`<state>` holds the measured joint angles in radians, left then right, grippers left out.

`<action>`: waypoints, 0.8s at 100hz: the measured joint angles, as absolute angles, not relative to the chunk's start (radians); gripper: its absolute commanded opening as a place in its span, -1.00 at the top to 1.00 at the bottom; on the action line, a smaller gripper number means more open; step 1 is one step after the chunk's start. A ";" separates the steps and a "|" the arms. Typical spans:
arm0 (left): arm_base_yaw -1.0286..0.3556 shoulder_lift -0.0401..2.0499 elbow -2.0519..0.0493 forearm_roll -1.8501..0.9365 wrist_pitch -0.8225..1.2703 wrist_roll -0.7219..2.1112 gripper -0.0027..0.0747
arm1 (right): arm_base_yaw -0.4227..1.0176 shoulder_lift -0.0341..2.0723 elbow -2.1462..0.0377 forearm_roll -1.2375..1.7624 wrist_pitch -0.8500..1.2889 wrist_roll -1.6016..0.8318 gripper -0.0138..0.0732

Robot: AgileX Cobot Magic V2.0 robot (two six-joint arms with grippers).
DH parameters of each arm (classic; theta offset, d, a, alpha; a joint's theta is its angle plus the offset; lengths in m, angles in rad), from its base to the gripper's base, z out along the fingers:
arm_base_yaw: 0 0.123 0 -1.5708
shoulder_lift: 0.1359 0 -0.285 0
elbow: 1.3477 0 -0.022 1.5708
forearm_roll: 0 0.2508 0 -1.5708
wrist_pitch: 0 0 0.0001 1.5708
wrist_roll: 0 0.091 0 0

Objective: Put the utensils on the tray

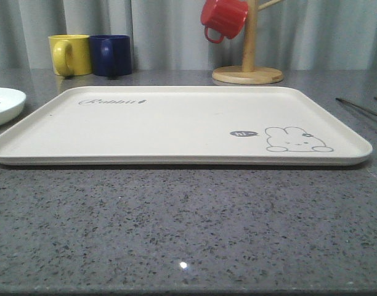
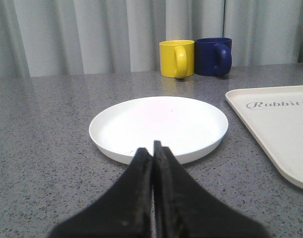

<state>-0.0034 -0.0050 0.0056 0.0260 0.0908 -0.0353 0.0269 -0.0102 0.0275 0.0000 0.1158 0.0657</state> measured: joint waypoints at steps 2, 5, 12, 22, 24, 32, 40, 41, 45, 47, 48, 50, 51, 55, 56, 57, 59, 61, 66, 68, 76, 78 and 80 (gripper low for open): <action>-0.003 -0.005 0.006 0.026 0.091 -0.035 0.98 | 0.027 -0.010 0.028 0.000 0.116 0.066 0.82; -0.003 -0.005 0.006 0.026 0.091 -0.035 0.98 | 0.027 -0.010 0.028 0.000 0.116 0.066 0.82; -0.003 -0.005 0.006 0.026 0.091 -0.035 0.98 | 0.027 -0.010 0.028 0.000 0.116 0.066 0.82; -0.003 -0.005 0.006 0.030 0.091 -0.035 0.98 | 0.027 -0.010 0.028 0.000 0.116 0.066 0.82; -0.003 -0.005 0.006 0.032 0.091 -0.035 0.98 | 0.027 -0.010 0.028 0.000 0.116 0.066 0.82; -0.003 -0.005 0.003 0.035 0.093 -0.035 0.98 | 0.027 -0.010 0.028 0.000 0.116 0.066 0.82; -0.003 -0.005 -0.017 0.044 0.144 -0.035 0.98 | 0.027 -0.010 0.028 0.000 0.116 0.066 0.82; -0.003 -0.005 -0.021 0.045 0.151 -0.035 0.98 | 0.027 -0.010 0.028 0.000 0.116 0.066 0.82; -0.003 -0.005 -0.050 0.048 0.197 -0.035 0.98 | 0.027 -0.010 0.028 0.000 0.116 0.066 0.82; -0.003 -0.005 -0.068 0.048 0.220 -0.035 0.98 | 0.027 -0.010 0.028 0.000 0.116 0.066 0.82; -0.003 -0.005 -0.074 0.048 0.227 -0.035 0.98 | 0.027 -0.010 0.028 0.000 0.116 0.066 0.82; -0.003 -0.005 -0.095 0.050 0.250 -0.035 0.98 | 0.027 -0.010 0.028 0.000 0.116 0.066 0.82; -0.003 -0.005 -0.102 0.050 0.258 -0.035 0.98 | 0.027 -0.010 0.028 0.000 0.116 0.066 0.82; -0.003 0.000 -0.146 0.050 0.299 -0.035 0.98 | 0.027 -0.010 0.028 0.000 0.116 0.066 0.82; -0.003 0.005 -0.154 0.050 0.305 -0.035 0.98 | 0.027 -0.010 0.028 0.000 0.116 0.066 0.82; -0.003 0.007 -0.168 0.050 0.318 -0.035 0.98 | 0.027 -0.010 0.028 0.000 0.116 0.066 0.82; -0.003 0.016 -0.190 0.050 0.333 -0.035 0.98 | 0.027 -0.010 0.028 0.000 0.116 0.066 0.82; -0.003 0.026 -0.210 0.050 0.348 -0.035 0.98 | 0.027 -0.010 0.028 0.000 0.116 0.066 0.82; -0.003 0.055 -0.252 0.050 0.376 -0.035 0.98 | 0.027 -0.010 0.028 0.000 0.116 0.066 0.82; -0.003 0.068 -0.268 0.050 0.383 -0.035 0.98 | 0.027 -0.010 0.028 0.000 0.116 0.066 0.82; -0.003 0.117 -0.309 0.034 0.397 -0.035 0.98 | 0.027 -0.010 0.028 0.000 0.116 0.066 0.82; -0.003 0.129 -0.316 0.026 0.397 -0.035 0.98 | 0.027 -0.010 0.028 0.000 0.116 0.066 0.82; -0.003 0.142 -0.321 0.017 0.397 -0.035 0.98 | 0.027 -0.010 0.028 0.000 0.116 0.066 0.82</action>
